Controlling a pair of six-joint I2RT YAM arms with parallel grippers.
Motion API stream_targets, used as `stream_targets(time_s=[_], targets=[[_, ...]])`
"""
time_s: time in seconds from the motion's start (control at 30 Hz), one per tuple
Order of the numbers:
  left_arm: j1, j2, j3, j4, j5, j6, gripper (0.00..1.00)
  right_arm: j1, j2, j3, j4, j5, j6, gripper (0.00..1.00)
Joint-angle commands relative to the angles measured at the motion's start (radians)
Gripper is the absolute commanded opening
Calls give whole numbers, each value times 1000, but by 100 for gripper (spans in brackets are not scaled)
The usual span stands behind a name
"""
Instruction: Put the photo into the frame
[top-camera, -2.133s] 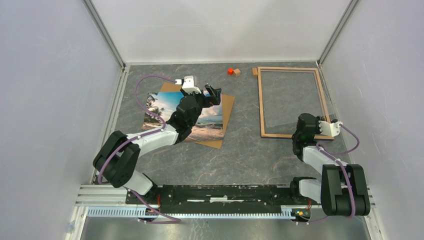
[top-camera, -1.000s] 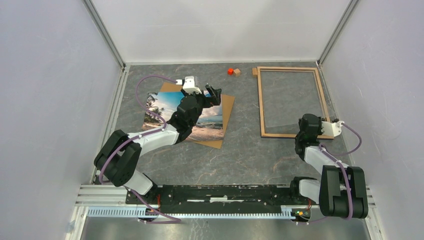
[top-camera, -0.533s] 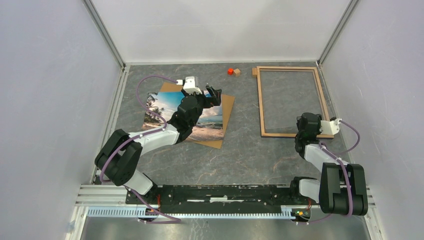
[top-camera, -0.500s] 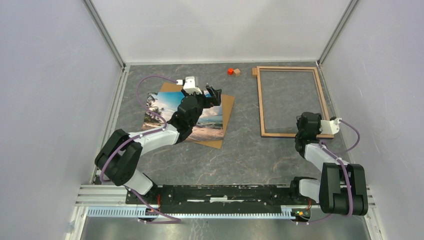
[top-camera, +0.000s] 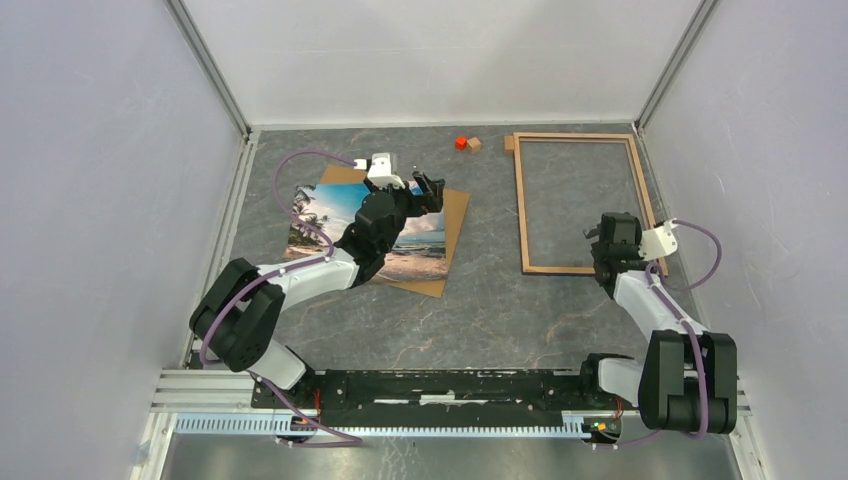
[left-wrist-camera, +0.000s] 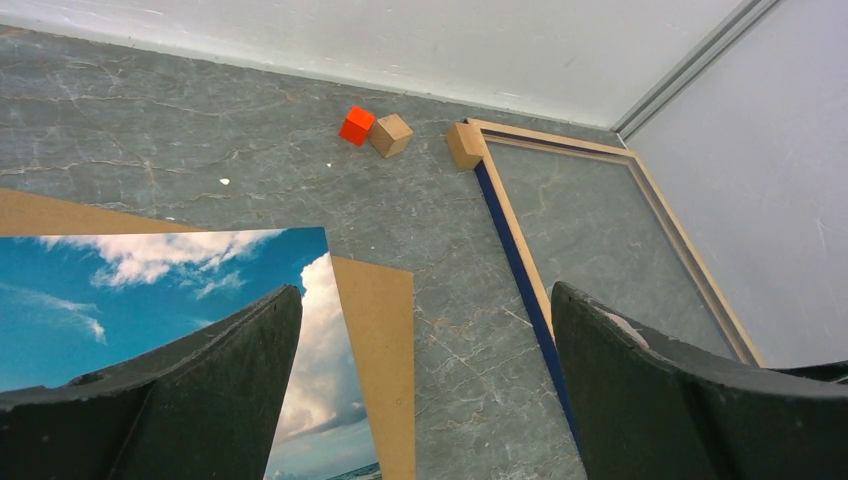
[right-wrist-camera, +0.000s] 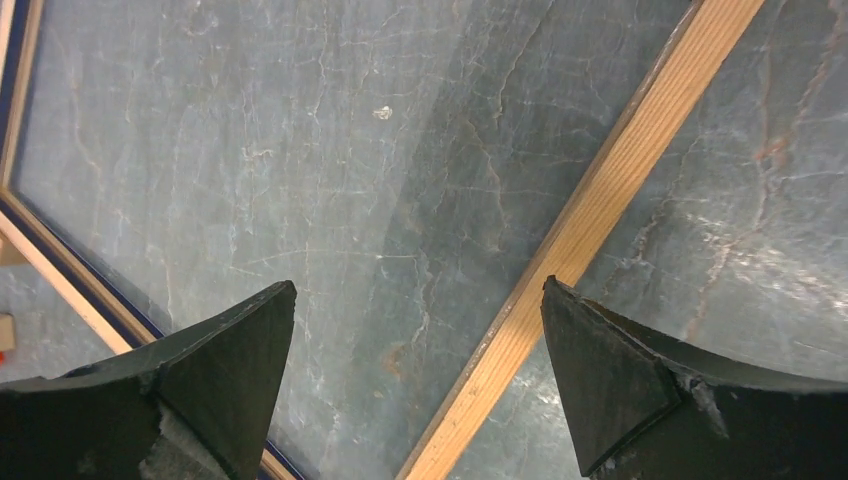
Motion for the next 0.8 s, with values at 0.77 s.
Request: stream_targets(time_s=[0.77], targets=[[-101, 124, 110, -228, 368, -268, 100, 186, 295, 311, 156, -506, -963, 95]])
